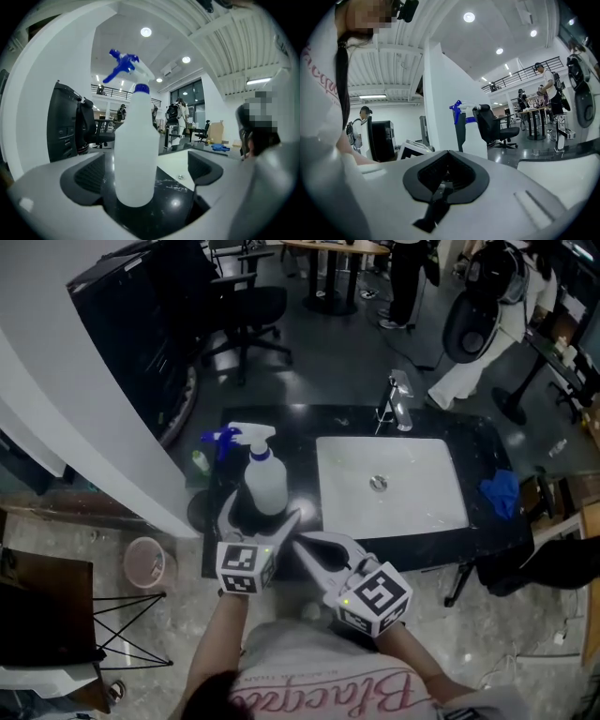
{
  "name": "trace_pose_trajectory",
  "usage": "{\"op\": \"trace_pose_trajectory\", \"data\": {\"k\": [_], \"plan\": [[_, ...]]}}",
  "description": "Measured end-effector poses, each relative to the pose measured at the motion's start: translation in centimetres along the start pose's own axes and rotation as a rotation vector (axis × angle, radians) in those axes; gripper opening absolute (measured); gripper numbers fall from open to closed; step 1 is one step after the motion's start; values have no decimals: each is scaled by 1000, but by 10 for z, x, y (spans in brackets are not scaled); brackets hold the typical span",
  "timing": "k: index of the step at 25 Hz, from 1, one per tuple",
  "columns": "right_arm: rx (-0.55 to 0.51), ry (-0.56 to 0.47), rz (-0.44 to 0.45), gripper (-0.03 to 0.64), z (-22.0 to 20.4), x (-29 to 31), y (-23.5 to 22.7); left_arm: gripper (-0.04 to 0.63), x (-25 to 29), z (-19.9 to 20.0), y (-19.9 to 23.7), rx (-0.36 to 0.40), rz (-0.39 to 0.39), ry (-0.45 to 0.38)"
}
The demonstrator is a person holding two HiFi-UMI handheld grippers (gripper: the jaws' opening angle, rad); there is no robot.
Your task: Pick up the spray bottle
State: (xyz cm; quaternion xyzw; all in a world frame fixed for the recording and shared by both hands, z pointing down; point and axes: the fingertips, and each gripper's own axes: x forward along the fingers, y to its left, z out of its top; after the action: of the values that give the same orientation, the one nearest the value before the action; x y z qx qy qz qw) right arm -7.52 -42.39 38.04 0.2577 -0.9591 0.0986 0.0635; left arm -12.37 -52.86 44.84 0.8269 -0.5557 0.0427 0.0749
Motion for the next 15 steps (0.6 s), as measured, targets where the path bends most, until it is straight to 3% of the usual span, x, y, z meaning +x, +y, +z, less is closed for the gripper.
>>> {"op": "trace_pose_trajectory", "data": {"k": [4,10,11,13,15], "plan": [[10,19,-13,2,-4,8,-3,543,31,-11,8,15,-19,39],[9,30,-45,2,3,7,-7,533,54,-11,16,38,-2,32],[11,30,-56,2,4,6,-9,522,56,-11,18,48,9,38],[16,30,-78,2,4,3,-12,415,57,-11,23,59,45,40],[16,34,-96,2,3,0,-15,410,57,-11,24,61,58,35]]}}
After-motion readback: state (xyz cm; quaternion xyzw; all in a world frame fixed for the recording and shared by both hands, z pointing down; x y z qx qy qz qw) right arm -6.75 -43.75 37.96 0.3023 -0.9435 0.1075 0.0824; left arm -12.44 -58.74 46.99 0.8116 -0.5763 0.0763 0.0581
